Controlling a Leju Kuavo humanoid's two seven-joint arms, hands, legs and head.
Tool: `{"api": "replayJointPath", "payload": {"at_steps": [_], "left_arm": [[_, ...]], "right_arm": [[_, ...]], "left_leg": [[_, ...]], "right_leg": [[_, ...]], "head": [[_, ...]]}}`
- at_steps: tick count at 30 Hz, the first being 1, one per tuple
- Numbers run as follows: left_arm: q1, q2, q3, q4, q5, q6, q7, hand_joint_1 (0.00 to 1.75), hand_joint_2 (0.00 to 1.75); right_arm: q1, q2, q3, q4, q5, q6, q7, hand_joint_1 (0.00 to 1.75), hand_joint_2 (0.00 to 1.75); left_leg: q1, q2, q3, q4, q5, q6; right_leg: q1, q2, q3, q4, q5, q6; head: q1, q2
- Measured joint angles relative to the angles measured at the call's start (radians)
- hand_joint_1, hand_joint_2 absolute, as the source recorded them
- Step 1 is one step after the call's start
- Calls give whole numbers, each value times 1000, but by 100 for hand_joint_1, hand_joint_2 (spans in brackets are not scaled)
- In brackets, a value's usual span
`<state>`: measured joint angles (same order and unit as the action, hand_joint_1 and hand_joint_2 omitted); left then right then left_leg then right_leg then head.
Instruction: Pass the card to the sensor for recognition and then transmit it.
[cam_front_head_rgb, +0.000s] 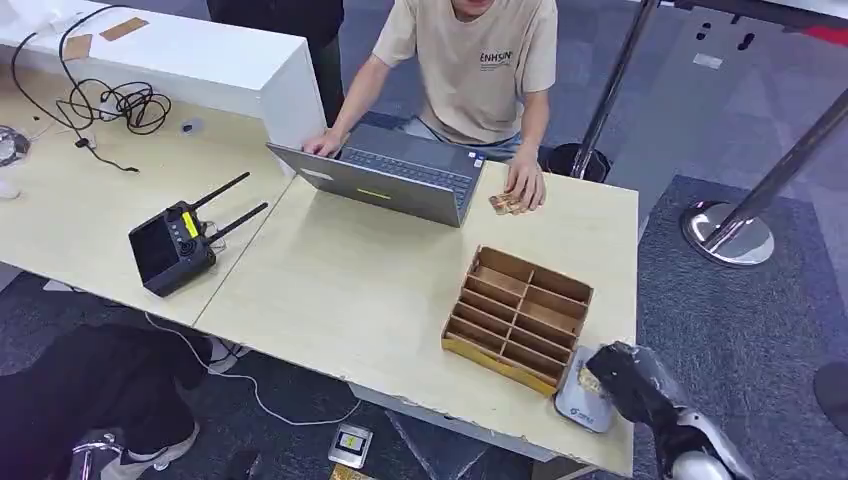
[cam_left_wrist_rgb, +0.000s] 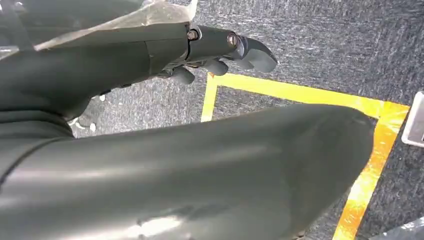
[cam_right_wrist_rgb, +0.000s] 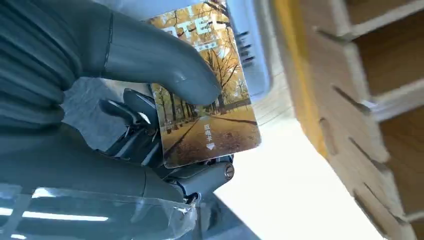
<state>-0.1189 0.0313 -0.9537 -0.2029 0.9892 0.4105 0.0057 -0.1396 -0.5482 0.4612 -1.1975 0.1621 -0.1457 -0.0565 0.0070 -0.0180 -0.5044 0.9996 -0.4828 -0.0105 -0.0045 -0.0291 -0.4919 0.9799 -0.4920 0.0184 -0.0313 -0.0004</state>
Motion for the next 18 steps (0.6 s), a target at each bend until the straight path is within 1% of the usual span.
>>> {"api": "replayJointPath", "payload": {"at_steps": [3, 7, 11, 14, 18], "left_arm": [[0, 0, 0, 0, 0, 0, 0, 0, 0], [0, 3, 0, 1, 2, 0, -3, 0, 0], [0, 5, 0, 2, 2, 1, -3, 0, 0], [0, 7, 0, 3, -2, 0, -3, 0, 0], [0, 12, -1, 3, -6, 0, 3, 0, 0]], "right_arm": [[7, 4, -21, -15, -53, 19, -22, 175, 175], [13, 0, -56, -80, -74, 29, -18, 175, 175], [13, -5, -109, -178, -97, 32, -22, 175, 175], [12, -5, -151, -249, -154, 58, -59, 175, 175], [-4, -9, -204, -337, -153, 77, -55, 175, 175]], "left_leg": [[0, 0, 0, 0, 0, 0], [0, 0, -1, 0, 0, 0], [0, 0, -1, 0, 0, 0], [0, 0, -1, 0, 0, 0], [0, 0, -1, 0, 0, 0]], "right_leg": [[0, 0, 0, 0, 0, 0], [0, 0, -1, 0, 0, 0], [0, 0, -1, 0, 0, 0], [0, 0, -1, 0, 0, 0], [0, 0, -1, 0, 0, 0]], "head": [[0, 0], [0, 0], [0, 0], [0, 0], [0, 0]]}}
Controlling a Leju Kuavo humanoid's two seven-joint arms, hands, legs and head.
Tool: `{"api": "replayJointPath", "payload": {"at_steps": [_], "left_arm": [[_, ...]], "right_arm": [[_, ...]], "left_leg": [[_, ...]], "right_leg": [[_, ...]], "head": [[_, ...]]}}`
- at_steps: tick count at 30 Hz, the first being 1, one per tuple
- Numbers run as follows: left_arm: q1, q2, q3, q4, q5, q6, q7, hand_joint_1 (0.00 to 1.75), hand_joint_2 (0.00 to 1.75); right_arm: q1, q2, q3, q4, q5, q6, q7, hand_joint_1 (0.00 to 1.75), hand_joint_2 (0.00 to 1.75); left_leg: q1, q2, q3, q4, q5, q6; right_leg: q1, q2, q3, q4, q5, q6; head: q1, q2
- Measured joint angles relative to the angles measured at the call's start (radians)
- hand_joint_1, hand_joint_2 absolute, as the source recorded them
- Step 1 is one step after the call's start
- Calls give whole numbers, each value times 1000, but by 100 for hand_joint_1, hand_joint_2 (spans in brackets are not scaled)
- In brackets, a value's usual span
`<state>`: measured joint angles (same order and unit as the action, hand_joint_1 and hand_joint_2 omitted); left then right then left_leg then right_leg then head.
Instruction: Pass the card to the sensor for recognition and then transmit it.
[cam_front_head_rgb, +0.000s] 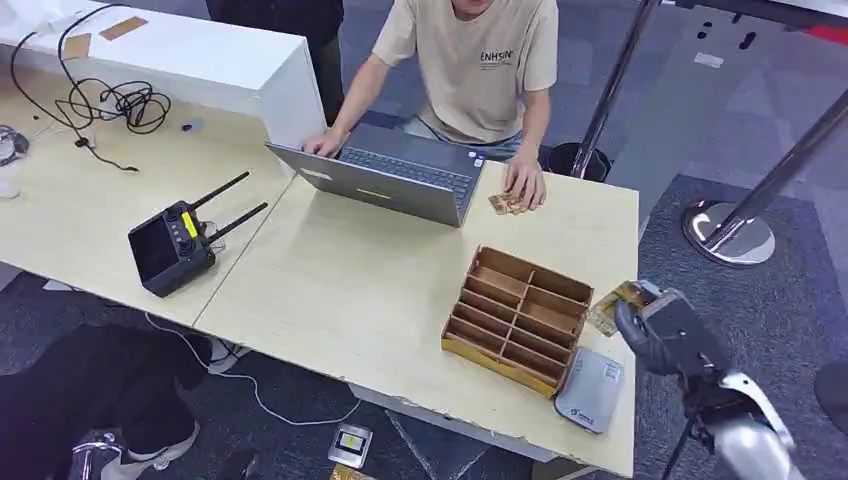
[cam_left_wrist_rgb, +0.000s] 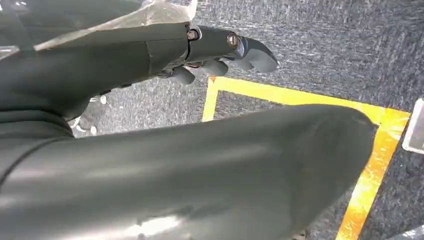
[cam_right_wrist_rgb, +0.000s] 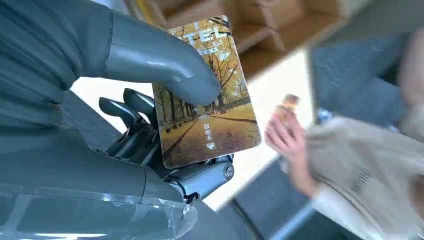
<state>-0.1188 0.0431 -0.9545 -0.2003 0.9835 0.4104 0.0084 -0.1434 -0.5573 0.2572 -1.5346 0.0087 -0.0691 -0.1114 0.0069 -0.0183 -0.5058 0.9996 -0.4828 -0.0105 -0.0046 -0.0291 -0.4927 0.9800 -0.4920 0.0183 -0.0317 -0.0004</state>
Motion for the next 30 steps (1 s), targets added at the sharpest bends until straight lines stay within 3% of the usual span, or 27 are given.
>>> {"api": "replayJointPath", "payload": {"at_steps": [10, 18, 26, 30], "left_arm": [[-1, 11, -4, 0, -36, -13, 22, 0, 0], [-8, 11, -25, 0, -71, -18, 22, 0, 0], [-12, 7, -53, 0, -103, -30, 34, 0, 0], [-13, 5, -63, 0, -105, -32, 34, 0, 0]], "right_arm": [[-63, 17, -46, -174, 90, -37, 1, 175, 175], [-260, 84, 22, -219, 399, -153, 70, 175, 175], [-473, 176, 144, -63, 652, -317, 37, 175, 175], [-561, 210, 208, 56, 884, -392, 50, 175, 175]], "left_leg": [[0, 0, -1, 0, 0, 0], [0, 0, -1, 0, 0, 0], [0, 0, -2, 0, 1, -1], [0, -1, -2, 0, 1, -1]], "right_leg": [[0, 0, 0, 0, 0, 0], [0, 0, 0, 1, 0, 0], [0, 0, 0, 1, 0, 0], [0, 0, -1, 1, 0, 0]], "head": [[0, 0], [0, 0], [1, 0], [0, 0]]}}
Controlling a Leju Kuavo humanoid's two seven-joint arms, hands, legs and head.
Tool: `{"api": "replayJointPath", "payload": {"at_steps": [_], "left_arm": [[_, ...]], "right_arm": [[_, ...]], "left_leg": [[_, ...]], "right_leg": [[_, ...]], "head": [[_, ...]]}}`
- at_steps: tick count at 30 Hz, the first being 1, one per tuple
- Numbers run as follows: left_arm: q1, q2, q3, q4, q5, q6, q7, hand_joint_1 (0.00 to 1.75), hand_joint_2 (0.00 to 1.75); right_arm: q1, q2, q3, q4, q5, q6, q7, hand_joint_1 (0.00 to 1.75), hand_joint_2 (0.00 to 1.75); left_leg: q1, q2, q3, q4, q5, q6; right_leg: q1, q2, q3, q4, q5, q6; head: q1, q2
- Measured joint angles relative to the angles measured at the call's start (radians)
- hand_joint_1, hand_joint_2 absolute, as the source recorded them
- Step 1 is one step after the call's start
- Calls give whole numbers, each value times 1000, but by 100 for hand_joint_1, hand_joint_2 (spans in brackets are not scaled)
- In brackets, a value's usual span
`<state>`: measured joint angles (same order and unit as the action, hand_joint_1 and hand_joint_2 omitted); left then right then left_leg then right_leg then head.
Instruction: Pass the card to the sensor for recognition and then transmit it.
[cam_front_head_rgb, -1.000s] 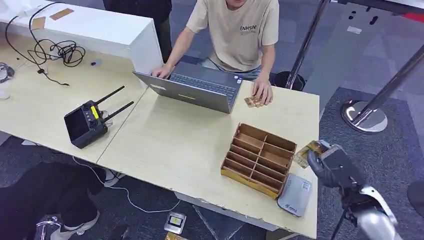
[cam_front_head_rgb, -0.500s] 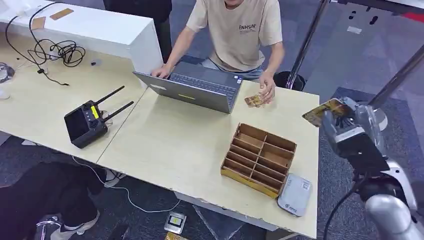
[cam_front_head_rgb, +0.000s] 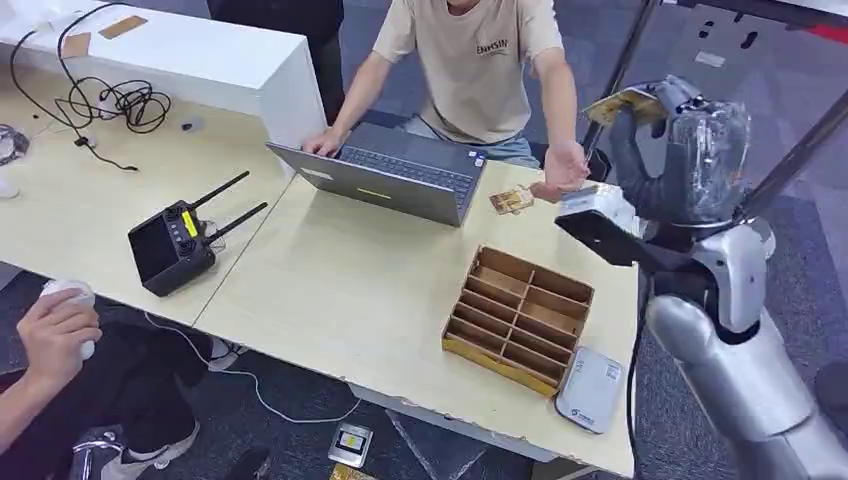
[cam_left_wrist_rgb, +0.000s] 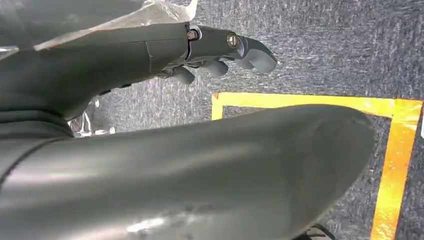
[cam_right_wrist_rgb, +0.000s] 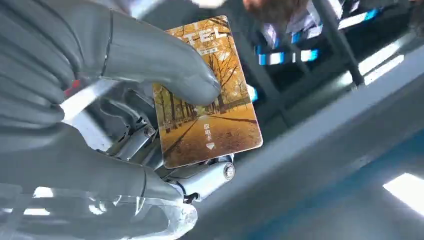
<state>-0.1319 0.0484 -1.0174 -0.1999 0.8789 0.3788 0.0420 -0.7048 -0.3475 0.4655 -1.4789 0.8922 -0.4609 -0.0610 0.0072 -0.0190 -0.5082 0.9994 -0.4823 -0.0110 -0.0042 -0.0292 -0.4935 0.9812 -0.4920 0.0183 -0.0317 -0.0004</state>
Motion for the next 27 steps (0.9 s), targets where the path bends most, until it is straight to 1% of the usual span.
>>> {"api": "replayJointPath", "payload": {"at_steps": [1, 3, 9, 15, 20, 23, 27], "left_arm": [[0, 0, -3, 0, 0, -1, 0, 0, 0], [-2, -1, -9, 0, -2, -3, -1, 0, 0], [-9, -4, -16, 0, -5, -5, -1, 0, 0], [-11, -4, -16, 0, -5, -5, 0, 0, 0], [-11, -4, -16, 0, -5, -5, 0, 0, 0], [-11, -4, -18, 0, -9, -5, 0, 0, 0], [-12, -4, -26, 0, -17, -11, 0, 0, 0]], "right_arm": [[-25, 9, 20, 37, 66, -21, 5, 175, 175], [-67, 24, 53, 106, 139, -45, 11, 175, 175], [-155, 64, 123, 315, 222, -92, 21, 175, 175], [-190, 84, 163, 443, 241, -106, 23, 175, 175], [-204, 95, 182, 504, 247, -108, 25, 175, 175], [-215, 100, 196, 549, 271, -94, 32, 175, 175], [-227, 102, 209, 614, 256, -73, 32, 175, 175]], "left_leg": [[0, 0, 0, 0, 0, 0], [0, 0, 0, 0, 0, 0], [0, -1, 0, 0, 0, 0], [0, 0, 0, 0, 0, 0], [0, 0, -1, 0, 0, 0], [0, 0, 0, 0, 0, 0], [0, 0, 0, 0, 0, 0]], "right_leg": [[0, 0, 0, 0, 0, 0], [0, 0, 0, 0, 0, 0], [0, 0, -1, 0, 0, 0], [0, 0, -1, 0, 0, 0], [0, 0, -2, 0, 0, 0], [0, 0, -2, 0, 0, 0], [0, 0, -2, 0, 0, 0]], "head": [[0, 0], [0, 0], [0, 0], [0, 0], [0, 0], [0, 0], [0, 0]]}}
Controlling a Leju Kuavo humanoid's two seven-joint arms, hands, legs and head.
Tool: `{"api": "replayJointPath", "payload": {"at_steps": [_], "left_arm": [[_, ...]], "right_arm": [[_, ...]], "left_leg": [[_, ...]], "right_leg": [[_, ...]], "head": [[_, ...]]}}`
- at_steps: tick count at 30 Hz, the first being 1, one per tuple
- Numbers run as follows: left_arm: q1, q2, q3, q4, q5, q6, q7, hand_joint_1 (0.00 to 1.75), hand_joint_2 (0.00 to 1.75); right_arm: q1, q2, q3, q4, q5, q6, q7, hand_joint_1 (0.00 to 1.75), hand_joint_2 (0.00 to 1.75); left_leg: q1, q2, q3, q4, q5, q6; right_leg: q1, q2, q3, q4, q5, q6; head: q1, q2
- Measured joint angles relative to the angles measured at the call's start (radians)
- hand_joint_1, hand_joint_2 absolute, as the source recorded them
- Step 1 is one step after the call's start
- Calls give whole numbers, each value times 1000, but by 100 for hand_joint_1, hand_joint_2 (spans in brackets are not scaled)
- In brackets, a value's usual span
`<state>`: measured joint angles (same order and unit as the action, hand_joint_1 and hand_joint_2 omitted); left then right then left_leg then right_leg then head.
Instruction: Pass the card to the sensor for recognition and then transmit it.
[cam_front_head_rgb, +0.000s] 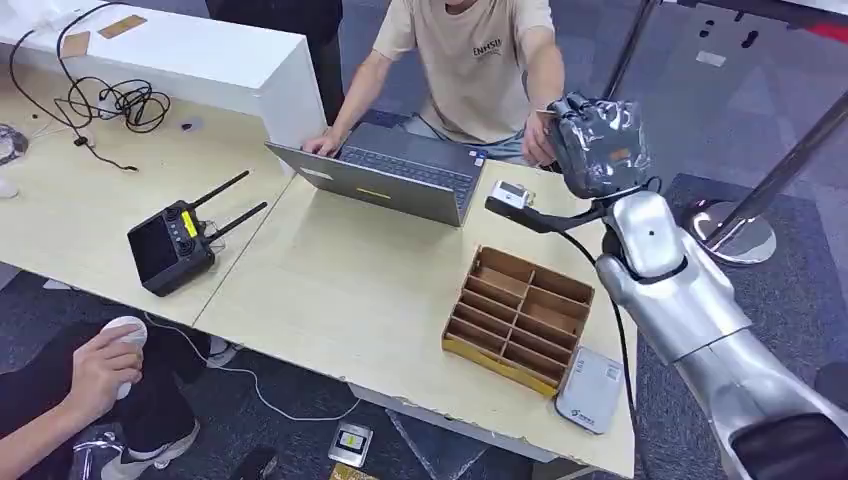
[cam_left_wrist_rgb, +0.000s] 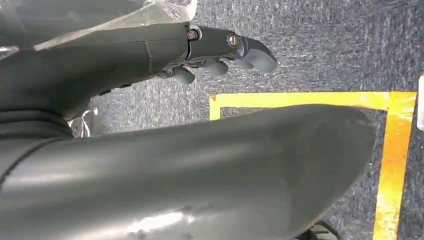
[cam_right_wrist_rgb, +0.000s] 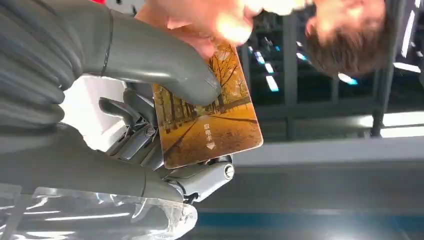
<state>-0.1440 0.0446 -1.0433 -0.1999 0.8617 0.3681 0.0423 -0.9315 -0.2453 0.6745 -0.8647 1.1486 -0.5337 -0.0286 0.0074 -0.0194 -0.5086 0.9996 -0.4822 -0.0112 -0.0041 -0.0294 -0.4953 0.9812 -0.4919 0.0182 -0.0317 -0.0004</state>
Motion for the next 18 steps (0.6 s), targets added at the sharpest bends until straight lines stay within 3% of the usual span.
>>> {"api": "replayJointPath", "payload": {"at_steps": [4, 5, 6, 7, 10, 11, 18], "left_arm": [[-1, 0, -8, 0, -1, 0, 1, 0, 0], [-2, 0, -10, 0, -2, 0, 2, 0, 0], [-3, 1, -12, 0, -3, 0, 2, 0, 0], [-4, 1, -13, 0, -4, 0, 2, 0, 0], [-7, 1, -14, 0, -5, 0, 6, 0, 0], [-8, 1, -15, 0, -6, 0, 6, 0, 0], [-12, 1, -18, 0, -8, 2, 6, 0, 0]], "right_arm": [[-5, 0, 15, 56, 14, 10, 5, 175, 175], [-5, 0, 19, 68, 16, 13, 8, 152, 175], [-5, 0, 22, 82, 15, 16, 10, 40, 175], [-5, 0, 23, 93, 13, 20, 14, 0, 175], [-6, 0, 25, 122, 0, 24, 20, 0, 175], [-6, 0, 25, 130, -3, 25, 20, 0, 0], [-6, -3, 16, 162, -88, 11, 17, 0, 0]], "left_leg": [[0, 0, 0, 0, 0, 0], [0, 0, 0, 0, 0, 0], [0, 0, 0, 0, 0, 0], [0, 0, 0, 0, 0, 0], [0, 0, 0, 0, 0, 0], [0, 0, 0, 0, 0, 0], [0, 0, -1, 0, 0, 0]], "right_leg": [[0, 0, 0, 0, 0, 0], [0, 0, 0, 0, 0, 0], [0, 0, 0, 0, 0, 0], [0, 0, 0, 0, 0, 0], [0, 0, 0, 0, 0, 0], [0, 0, 0, 0, 0, 0], [0, 0, -1, 0, 0, 0]], "head": [[0, 0], [0, 0], [0, 0], [0, 0], [0, 0], [0, 0], [0, 0]]}}
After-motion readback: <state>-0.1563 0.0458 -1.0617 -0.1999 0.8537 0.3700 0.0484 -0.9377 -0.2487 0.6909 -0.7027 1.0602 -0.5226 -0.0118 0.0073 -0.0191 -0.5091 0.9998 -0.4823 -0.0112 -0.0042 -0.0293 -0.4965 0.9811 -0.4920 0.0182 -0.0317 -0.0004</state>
